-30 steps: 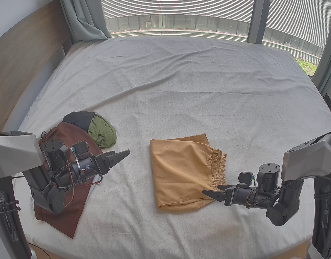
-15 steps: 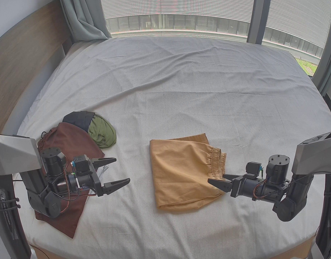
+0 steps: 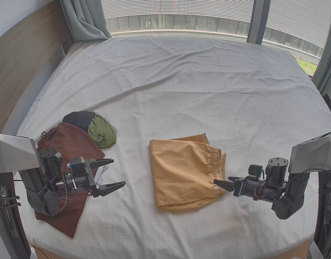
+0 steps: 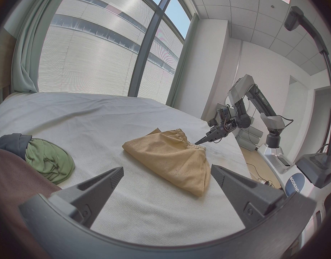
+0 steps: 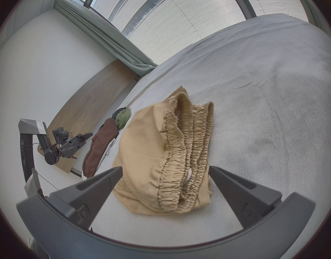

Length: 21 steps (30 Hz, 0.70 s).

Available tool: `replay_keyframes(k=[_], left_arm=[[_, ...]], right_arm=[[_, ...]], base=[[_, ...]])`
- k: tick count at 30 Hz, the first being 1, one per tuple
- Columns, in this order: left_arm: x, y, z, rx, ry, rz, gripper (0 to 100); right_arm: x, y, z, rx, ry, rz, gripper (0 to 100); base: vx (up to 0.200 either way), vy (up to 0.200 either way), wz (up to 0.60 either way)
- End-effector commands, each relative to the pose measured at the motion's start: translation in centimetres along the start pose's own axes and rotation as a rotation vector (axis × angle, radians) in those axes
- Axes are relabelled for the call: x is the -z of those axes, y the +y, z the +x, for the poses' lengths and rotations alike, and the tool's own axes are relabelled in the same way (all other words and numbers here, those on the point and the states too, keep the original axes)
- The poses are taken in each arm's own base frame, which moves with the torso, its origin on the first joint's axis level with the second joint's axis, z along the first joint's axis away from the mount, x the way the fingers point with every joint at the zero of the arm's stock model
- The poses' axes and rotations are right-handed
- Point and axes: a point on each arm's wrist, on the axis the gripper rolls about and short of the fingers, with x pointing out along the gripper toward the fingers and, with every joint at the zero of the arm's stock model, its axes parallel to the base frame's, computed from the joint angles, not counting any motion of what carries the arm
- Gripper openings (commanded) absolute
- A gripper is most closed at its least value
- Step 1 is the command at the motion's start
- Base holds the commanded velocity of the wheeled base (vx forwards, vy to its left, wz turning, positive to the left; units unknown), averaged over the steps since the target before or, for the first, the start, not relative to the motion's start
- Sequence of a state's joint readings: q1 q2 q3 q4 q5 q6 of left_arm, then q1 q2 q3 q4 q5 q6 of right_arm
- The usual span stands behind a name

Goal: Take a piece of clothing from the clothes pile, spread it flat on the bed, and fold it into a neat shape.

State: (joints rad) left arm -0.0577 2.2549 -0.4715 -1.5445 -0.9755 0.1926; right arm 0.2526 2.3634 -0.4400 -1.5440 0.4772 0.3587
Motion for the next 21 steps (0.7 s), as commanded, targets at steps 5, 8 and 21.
replay_keyframes(k=[5, 8, 21], left_arm=[[0.1, 0.0, 0.1, 0.003, 0.002, -0.005, 100], [0.1, 0.0, 0.1, 0.003, 0.002, -0.006, 100], [0.3, -0.1, 0.1, 0.004, 0.007, -0.015, 100]], right_arm=[[1.7, -1.4, 1.1, 0.049, 0.032, 0.023, 100], [2.3, -1.9, 1.8, 0.055, 0.042, 0.027, 100], [3.0, -0.8, 2.7, 0.017, 0.067, 0.042, 100]], base=[[0.000, 0.000, 0.00], [0.000, 0.000, 0.00], [0.000, 0.000, 0.00]])
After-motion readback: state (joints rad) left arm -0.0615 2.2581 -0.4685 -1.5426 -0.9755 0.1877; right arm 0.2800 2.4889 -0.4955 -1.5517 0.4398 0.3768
